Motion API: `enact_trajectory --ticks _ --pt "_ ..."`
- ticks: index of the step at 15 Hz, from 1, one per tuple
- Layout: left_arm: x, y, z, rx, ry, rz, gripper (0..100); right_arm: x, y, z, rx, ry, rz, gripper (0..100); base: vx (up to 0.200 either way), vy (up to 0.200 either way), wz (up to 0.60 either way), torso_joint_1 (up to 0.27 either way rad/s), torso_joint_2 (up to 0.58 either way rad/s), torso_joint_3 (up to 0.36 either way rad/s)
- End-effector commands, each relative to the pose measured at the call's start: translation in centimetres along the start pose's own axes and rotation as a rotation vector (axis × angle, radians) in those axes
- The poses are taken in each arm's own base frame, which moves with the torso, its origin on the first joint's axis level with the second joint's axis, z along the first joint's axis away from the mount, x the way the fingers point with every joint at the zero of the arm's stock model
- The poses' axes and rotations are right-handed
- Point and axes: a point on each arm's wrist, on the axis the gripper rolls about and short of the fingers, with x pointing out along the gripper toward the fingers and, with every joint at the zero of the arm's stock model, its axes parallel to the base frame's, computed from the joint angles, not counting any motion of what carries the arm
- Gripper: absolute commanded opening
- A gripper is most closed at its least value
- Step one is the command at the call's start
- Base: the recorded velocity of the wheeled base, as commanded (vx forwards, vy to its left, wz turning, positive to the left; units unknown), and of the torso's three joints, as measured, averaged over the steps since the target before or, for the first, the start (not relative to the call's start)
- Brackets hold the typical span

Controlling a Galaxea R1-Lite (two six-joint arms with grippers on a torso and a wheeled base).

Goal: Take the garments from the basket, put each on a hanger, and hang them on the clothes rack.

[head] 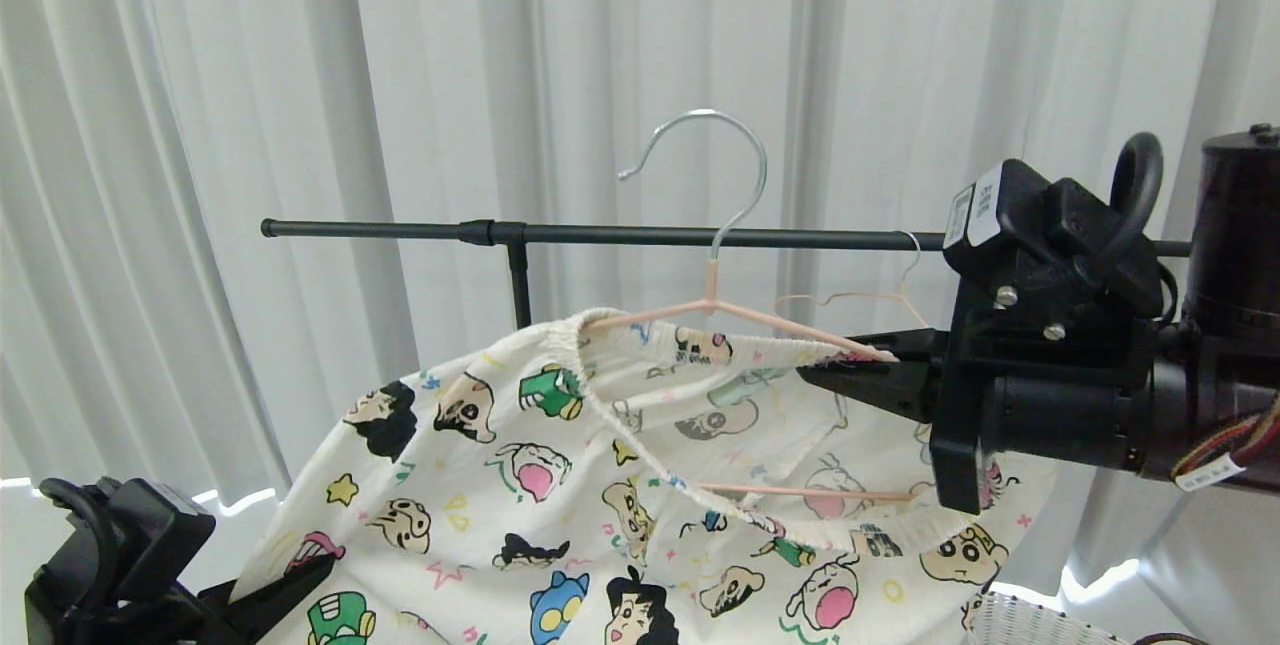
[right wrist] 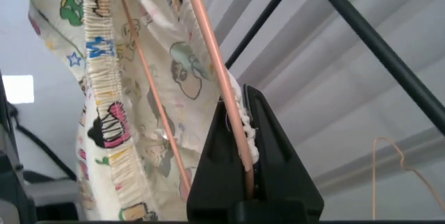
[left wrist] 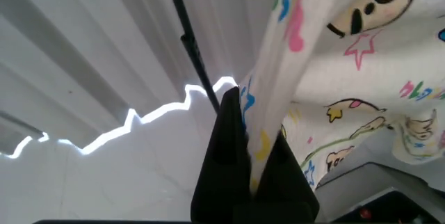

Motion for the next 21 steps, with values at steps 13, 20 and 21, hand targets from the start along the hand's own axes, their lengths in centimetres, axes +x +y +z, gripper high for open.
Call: enact_trajectory --ticks 13,20,21 --pt "0.0 -1.8 1.1 0.090 -0.070 -0.145 0 2.5 0.1 1.1 0.054 -0.052 -0.036 0 0.000 0.000 0.00 0.000 0.00 0.000" --pt "-0.6 -1.4 1.5 0.076 -0.102 -0.083 100 2.4 0.0 0.7 0.073 -0.027 -0.089 0 0.000 0.000 0.00 0.000 0.00 0.000" --pt "-1.0 -1.4 1.7 0.060 -0.124 -0.077 100 2.2 0.0 0.5 0.078 -0.021 -0.095 0 0.000 0.000 0.00 0.000 0.00 0.000"
